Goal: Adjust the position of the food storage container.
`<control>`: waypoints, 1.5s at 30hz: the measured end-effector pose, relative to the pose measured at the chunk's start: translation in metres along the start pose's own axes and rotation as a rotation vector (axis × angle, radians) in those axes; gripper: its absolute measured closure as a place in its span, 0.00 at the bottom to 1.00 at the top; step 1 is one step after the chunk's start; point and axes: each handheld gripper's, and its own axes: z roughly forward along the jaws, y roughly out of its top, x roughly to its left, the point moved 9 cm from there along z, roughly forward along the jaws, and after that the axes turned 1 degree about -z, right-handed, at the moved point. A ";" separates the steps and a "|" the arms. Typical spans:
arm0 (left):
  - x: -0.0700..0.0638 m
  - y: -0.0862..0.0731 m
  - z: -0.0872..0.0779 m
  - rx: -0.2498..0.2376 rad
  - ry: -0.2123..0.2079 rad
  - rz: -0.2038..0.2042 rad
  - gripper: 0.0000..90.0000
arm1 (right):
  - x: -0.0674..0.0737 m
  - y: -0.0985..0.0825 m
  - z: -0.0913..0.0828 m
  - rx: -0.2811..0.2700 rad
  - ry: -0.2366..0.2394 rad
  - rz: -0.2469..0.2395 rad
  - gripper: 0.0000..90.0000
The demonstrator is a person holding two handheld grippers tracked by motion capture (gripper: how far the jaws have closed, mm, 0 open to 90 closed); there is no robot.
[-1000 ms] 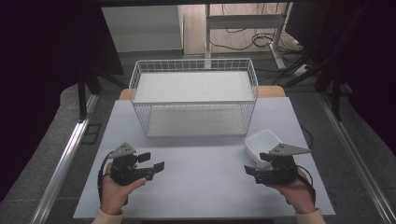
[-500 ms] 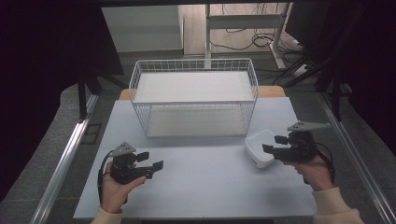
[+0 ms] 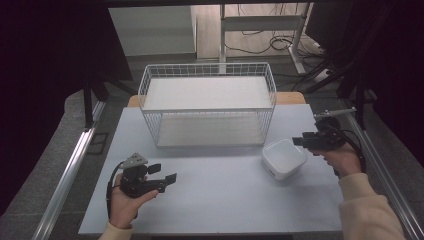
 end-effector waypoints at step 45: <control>-0.004 -0.003 0.007 0.015 -0.013 0.011 0.28 | -0.030 -0.038 0.061 0.246 -0.063 -0.119 1.00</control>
